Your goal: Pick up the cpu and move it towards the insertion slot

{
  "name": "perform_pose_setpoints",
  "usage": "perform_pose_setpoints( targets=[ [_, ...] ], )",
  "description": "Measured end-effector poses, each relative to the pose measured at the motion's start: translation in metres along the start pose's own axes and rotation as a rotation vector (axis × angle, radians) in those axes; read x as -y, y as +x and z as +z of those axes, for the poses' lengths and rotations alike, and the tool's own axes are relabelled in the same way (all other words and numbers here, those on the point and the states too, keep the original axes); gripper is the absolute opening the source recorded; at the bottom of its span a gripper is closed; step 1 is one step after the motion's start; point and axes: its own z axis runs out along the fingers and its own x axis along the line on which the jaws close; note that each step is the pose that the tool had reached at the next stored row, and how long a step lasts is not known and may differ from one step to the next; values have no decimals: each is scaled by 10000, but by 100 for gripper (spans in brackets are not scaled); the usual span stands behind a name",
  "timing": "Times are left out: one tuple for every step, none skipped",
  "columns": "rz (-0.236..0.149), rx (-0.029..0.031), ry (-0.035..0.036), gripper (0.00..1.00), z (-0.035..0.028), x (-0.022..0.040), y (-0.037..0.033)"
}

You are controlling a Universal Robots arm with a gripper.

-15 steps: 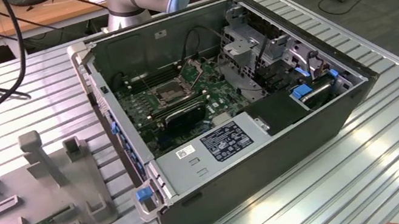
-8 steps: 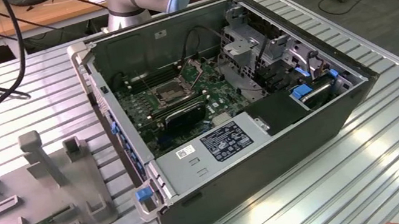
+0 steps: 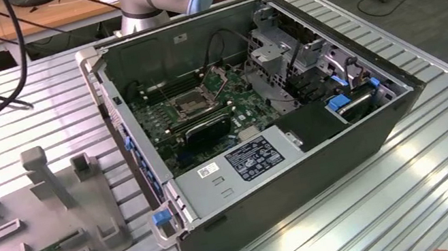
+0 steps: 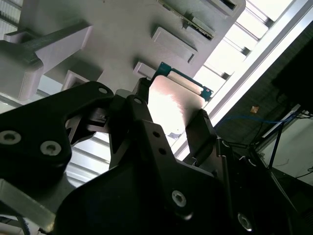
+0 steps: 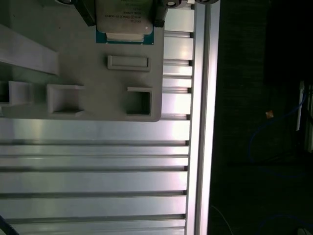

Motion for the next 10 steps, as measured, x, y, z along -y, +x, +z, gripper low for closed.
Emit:
perform_pose_setpoints(
  targets=[
    [0, 0, 0, 54, -7, 0, 0],
    [0, 0, 0, 54, -17, -1, 0],
    [0, 1, 0, 54, -27, -1, 0],
    [0, 0, 0, 54, -38, -2, 0],
    [0, 1, 0, 54, -49, -2, 0],
    [0, 1, 0, 54, -61, -3, 0],
    [0, 2, -1, 54, -71, -3, 0],
    [0, 1, 0, 54, -83, -4, 0],
    [0, 0, 0, 54, -94, -4, 0],
    [0, 0, 0, 54, -102, -4, 0]
  ],
)
